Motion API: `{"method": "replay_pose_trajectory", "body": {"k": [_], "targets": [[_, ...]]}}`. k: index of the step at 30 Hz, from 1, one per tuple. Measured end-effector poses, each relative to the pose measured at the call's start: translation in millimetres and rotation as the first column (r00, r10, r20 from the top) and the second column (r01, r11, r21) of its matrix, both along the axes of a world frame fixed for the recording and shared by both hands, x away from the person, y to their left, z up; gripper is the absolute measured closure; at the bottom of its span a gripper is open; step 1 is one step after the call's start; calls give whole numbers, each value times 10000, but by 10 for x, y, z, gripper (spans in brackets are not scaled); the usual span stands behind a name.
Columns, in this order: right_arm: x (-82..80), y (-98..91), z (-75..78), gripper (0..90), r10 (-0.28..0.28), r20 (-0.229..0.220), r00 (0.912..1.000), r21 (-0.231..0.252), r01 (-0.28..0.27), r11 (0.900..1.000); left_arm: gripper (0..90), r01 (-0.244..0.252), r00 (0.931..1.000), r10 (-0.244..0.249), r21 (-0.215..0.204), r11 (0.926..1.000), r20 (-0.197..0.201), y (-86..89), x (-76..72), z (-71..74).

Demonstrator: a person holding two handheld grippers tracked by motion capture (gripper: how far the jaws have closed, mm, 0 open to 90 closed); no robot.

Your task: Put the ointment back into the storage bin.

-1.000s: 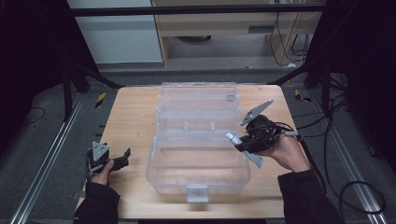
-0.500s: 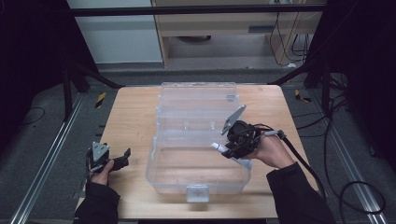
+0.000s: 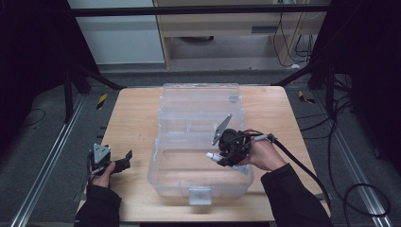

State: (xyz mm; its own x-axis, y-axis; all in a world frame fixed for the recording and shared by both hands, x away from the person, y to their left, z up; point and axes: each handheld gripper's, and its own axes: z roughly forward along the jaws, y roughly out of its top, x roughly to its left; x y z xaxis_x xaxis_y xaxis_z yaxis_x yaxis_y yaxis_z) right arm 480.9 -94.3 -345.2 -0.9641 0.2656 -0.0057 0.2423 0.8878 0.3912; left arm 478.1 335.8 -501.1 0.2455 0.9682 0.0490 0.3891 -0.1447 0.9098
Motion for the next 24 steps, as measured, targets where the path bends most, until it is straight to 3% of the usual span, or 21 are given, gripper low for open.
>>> {"method": "replay_pose_trajectory", "body": {"k": [8,24], "targets": [[5,89,-149,696,731,-193,9971,-617,-741,9953,15,-1,10000,1,-5,10000,-1,0,0,0],[-3,206,-401,697,1483,-276,9886,-1251,-1506,9806,15,7,10000,-7,-6,10000,2,1,-2,0]]}}
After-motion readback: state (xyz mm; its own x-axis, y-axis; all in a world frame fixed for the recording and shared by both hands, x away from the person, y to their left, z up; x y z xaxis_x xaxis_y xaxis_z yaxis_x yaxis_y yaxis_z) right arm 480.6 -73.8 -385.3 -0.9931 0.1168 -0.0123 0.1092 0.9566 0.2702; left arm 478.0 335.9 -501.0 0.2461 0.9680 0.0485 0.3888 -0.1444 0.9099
